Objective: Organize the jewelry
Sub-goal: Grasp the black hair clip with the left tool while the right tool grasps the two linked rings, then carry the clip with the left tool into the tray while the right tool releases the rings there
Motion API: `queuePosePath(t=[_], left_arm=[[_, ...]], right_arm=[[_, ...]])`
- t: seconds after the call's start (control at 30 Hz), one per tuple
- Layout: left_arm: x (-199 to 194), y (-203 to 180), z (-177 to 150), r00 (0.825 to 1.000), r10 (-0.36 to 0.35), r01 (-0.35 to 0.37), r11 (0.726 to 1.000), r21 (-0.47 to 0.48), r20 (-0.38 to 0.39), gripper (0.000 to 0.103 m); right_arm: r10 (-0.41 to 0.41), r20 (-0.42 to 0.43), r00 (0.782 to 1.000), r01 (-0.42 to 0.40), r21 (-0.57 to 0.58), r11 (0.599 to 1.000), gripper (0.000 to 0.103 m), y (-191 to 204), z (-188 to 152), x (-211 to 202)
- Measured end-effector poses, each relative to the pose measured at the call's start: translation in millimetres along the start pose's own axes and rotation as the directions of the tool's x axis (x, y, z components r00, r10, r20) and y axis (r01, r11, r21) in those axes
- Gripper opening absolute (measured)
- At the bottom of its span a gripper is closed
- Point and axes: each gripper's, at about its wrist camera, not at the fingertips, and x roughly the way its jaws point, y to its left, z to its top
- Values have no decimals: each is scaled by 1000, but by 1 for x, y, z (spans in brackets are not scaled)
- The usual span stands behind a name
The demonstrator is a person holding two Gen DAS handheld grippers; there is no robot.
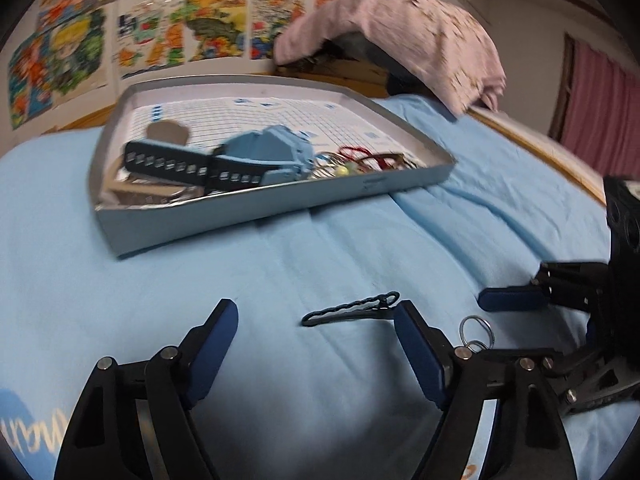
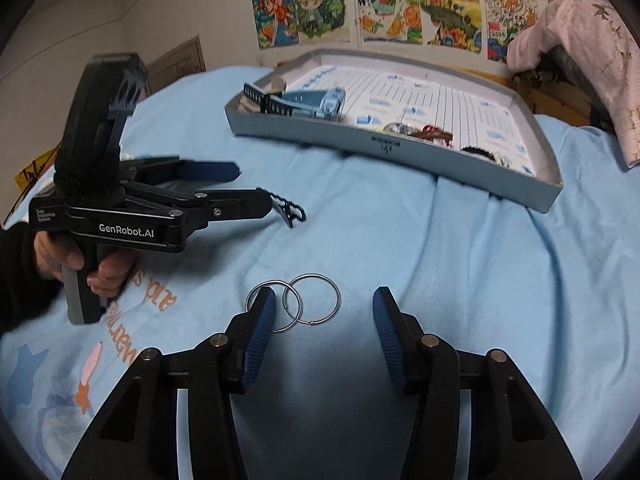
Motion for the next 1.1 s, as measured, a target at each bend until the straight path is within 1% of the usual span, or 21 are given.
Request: queuePosePath(t=[0.03,0.17,0.2,0.27,0.33,0.4,0.43,0.5,0.53,0.67,0.7,0.8,0.87,0.93,1.03,1.1], left_arm=[[3,-2,1,1000,8,-8,1000,29,-13,78],[9,-9,5,999,18,-14,994,110,-31,78],[11,-10,6,999,18,-14,992,126,-36,75],[14,-12,7,999,19,-11,987,158,-49,71],[18,-14,8,998,13,-2,984,177,-62,64],[19,-16,7,997,-1,14,983,185,-72,53],[19,-17,6,997,-8,22,982,188,-74,50],[19,-18,4,997,-18,32,980,194,-76,40],[18,-20,3,997,-22,37,980,197,-78,38],[16,-26,-2,995,-39,57,978,202,-94,15],[15,-30,-3,994,-39,59,976,208,-98,13],[13,-38,-5,994,-31,55,972,228,-106,13],[11,-41,-6,993,-31,55,975,217,-111,12],[9,-40,-7,992,-46,67,980,188,-115,12],[2,-37,-10,991,-74,86,991,103,-109,12],[-2,-37,-12,992,-79,86,994,70,-99,12]], right_arm=[[-2,-10,1000,2,-1,1000,43,0,0,2],[-34,-55,998,34,1,999,32,-3,2,12],[-42,-59,997,42,2,999,28,-4,2,14],[-58,-66,996,58,4,998,25,-6,3,16],[-64,-67,996,65,14,998,25,-10,5,17],[-73,-68,995,75,27,997,25,-14,7,20],[-74,-67,995,77,37,996,25,-16,7,21],[-72,-65,995,75,51,996,25,-18,6,21],[-71,-62,996,74,55,996,25,-19,6,21],[-75,-45,996,77,54,996,25,-15,2,20],[-72,-43,996,74,51,996,25,-15,1,20],[-60,-33,998,62,54,997,25,-15,-3,19],[-56,-33,998,58,56,997,25,-16,-3,20],[-58,-26,998,59,54,997,25,-18,-3,20],[-60,-4,998,60,51,997,25,-18,-3,18],[-63,18,998,62,53,997,25,-18,-4,14]])
